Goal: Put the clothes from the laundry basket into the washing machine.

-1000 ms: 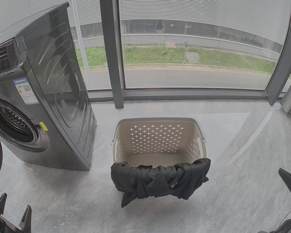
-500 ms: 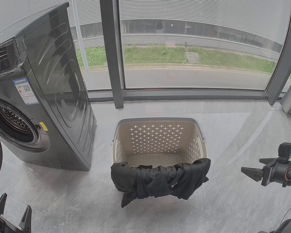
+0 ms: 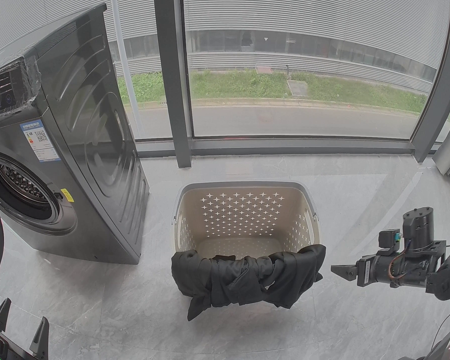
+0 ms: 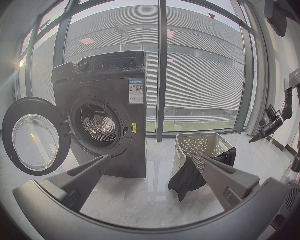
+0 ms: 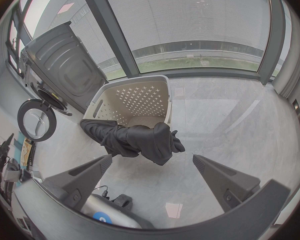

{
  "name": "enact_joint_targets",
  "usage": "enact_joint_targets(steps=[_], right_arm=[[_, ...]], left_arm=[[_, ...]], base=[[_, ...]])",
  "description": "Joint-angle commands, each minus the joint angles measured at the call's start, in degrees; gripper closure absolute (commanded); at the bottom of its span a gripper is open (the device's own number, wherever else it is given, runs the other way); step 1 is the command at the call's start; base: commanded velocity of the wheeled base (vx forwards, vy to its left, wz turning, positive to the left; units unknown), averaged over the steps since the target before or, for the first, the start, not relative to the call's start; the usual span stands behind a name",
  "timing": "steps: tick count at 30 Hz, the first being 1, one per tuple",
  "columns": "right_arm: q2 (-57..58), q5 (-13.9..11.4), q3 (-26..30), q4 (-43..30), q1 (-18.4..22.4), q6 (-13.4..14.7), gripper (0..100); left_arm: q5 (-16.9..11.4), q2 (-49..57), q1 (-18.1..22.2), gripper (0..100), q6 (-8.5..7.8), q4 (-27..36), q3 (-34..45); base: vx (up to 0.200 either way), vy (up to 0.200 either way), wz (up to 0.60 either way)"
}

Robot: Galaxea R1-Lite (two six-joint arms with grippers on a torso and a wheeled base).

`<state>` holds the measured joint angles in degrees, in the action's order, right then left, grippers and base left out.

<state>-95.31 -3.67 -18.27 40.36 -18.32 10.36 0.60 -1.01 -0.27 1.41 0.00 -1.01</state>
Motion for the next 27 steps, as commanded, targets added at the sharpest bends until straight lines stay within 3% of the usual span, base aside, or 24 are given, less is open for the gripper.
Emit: enact_joint_targets(steps=[1,5,27], right_arm=[[-14.47,2.26,-0.8,7.89,-1.1,0.36,0],[-19.13,2.53,-1.06,12.72,-2.24,0.1,0],[-29.41,5.34,-11.7,12.37,-5.41,2.56,0]], left_arm=[[0.02,1.01,0.0,0,0.08,0.0,0.84],[0.02,1.01,0.0,0,0.08,0.0,0.84],[0.02,1.01,0.0,0,0.17,0.0,0.84]], base=[[0.0,0.0,0.0],[0.0,0.0,0.0],[0.0,0.0,0.0]])
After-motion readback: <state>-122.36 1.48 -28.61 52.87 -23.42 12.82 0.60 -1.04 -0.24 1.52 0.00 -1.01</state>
